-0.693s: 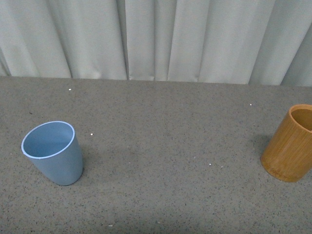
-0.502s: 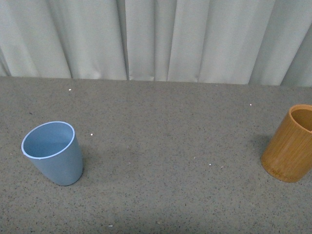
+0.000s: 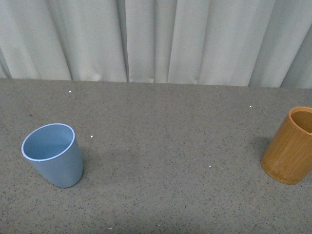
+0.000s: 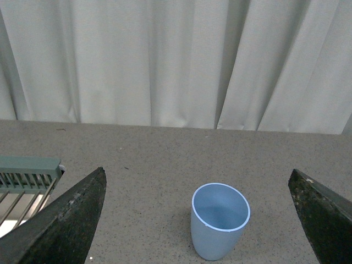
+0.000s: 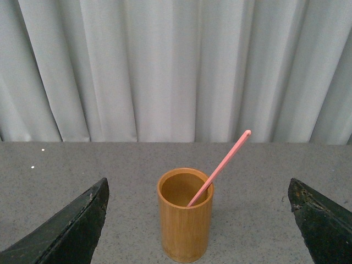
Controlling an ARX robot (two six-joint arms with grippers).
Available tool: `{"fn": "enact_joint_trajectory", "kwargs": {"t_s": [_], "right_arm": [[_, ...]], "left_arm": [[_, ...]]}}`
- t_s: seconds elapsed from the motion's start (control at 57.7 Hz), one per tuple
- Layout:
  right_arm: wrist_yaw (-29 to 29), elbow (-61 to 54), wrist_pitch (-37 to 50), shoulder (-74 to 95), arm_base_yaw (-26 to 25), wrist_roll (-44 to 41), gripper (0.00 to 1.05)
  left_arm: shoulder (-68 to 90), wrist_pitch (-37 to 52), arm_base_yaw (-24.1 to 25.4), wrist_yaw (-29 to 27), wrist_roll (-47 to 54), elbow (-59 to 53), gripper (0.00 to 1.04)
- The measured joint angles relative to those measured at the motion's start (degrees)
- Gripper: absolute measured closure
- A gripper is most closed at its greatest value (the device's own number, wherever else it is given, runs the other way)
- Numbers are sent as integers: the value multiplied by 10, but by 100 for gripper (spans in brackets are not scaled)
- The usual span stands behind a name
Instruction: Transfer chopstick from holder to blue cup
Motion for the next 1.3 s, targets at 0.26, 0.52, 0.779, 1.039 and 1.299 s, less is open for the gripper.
{"fn": "enact_joint_trajectory", "kwargs": {"t_s": [0.26,0.52,0.779,1.039,1.299], "right_arm": [[0,0,0,0,0,0,10],[0,0,0,0,0,0,10],[0,0,0,0,0,0,10],[0,0,0,0,0,0,10],[0,0,0,0,0,0,10]], "left_arm": [[0,0,0,0,0,0,7],[0,0,0,0,0,0,7],[0,0,0,0,0,0,7],[0,0,0,0,0,0,7],[0,0,0,0,0,0,7]]}}
